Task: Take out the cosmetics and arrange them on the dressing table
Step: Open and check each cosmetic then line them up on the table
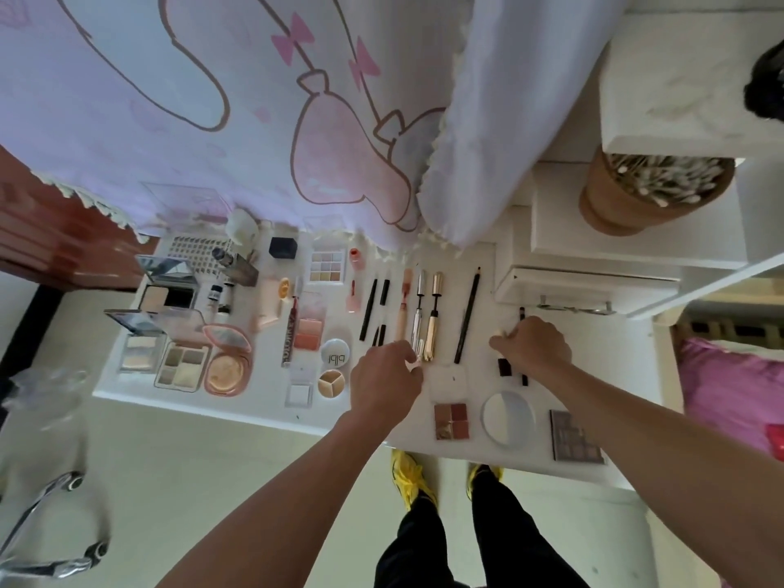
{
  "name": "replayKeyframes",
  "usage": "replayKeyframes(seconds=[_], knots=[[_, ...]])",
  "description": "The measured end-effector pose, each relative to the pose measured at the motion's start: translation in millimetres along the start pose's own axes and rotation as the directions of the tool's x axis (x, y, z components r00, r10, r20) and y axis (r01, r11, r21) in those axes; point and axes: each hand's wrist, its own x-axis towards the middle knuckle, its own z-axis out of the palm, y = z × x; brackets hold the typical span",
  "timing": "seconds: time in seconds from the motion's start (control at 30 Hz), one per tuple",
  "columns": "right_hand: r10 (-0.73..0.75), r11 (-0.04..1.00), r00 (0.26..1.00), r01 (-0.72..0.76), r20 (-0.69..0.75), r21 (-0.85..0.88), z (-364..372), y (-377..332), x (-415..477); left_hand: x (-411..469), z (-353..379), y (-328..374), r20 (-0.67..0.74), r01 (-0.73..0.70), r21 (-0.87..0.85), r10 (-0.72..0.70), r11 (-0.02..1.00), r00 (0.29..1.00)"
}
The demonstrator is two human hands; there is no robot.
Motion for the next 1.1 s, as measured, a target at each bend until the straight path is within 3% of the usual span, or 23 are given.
replayKeyframes(seconds=[0.1,0.2,0.33,0.53,0.67,0.93,1.1], knots=[[0.001,0.962,1.000,-0.007,0.019,0.274,-12,-3,-16,-3,-5,-1,0.008,-0.010,-0.025,0.010,1.000,1.000],[-0.016,0.855,0.992,-0.051,0.123,0.516,-27,-10,-41,-5,-10,1,0.019,-0.043,-0.060,0.044,0.997,0.999],[-0.006,0.718,0.974,-0.154,0.227,0.679,-56,-14,-78,-9,-13,16,0.073,-0.086,-0.260,0.108,0.962,0.991],[-0.048,0.598,0.967,-0.174,0.251,0.782,-87,-27,-114,-19,-34,51,0.265,0.059,-0.671,0.165,0.739,0.950],[-0.070,0.582,0.972,-0.142,0.224,0.801,-96,-35,-130,-23,-53,62,0.291,0.090,-0.786,0.238,0.612,0.927],[-0.122,0.587,0.972,-0.093,0.201,0.804,-91,-26,-147,-24,-66,60,0.267,0.024,-0.776,0.294,0.631,0.918],[-0.220,0.565,0.968,0.023,0.124,0.825,-100,-20,-148,-28,-69,70,0.220,-0.023,-0.776,0.304,0.631,0.927]])
